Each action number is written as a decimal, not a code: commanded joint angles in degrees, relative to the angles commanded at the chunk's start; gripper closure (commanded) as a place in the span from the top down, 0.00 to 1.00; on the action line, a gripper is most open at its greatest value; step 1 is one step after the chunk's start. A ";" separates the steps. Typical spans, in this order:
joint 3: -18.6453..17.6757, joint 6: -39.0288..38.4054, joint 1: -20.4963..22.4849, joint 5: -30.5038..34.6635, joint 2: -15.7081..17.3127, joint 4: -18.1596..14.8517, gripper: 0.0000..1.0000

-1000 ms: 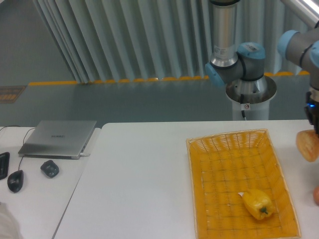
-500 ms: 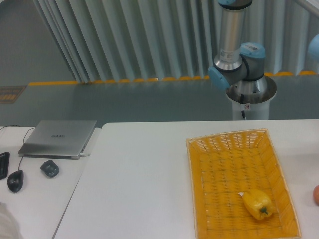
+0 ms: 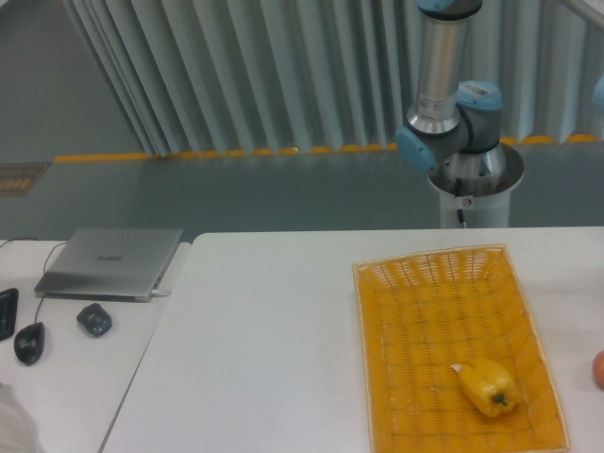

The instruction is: Place the triangular bread on the table

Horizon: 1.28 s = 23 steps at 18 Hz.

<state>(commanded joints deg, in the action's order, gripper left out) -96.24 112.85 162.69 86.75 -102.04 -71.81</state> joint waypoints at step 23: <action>11.16 -4.22 -16.17 4.13 -6.68 -0.70 1.00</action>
<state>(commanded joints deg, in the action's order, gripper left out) -85.08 108.64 146.51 90.88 -108.72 -72.51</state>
